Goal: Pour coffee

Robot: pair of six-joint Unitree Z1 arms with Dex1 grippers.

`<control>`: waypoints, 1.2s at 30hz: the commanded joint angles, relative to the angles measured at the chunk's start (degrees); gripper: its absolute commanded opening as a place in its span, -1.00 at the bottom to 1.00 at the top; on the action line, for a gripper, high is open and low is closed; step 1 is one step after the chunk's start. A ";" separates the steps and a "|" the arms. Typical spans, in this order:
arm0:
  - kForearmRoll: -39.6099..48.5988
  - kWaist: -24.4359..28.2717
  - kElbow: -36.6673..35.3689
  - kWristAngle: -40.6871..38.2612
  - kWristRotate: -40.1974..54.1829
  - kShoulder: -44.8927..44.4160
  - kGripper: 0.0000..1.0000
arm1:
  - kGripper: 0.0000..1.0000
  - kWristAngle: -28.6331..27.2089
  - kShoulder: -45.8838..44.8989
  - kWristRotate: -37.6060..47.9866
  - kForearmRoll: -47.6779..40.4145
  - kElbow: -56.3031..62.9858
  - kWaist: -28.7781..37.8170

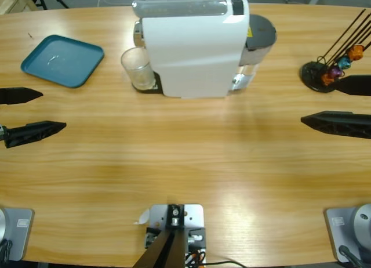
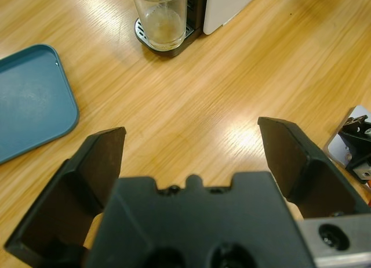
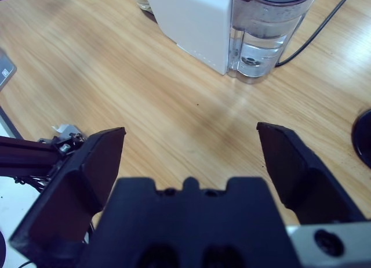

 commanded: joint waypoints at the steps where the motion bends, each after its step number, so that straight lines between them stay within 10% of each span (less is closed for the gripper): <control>1: 1.04 -0.71 0.09 -0.95 -0.84 -1.44 1.00 | 1.00 1.12 1.21 -0.74 -0.34 1.84 -0.97; 36: 1.04 -0.73 -0.82 -0.87 -0.98 -0.55 1.00 | 1.00 0.89 0.89 -1.28 2.56 0.91 -0.97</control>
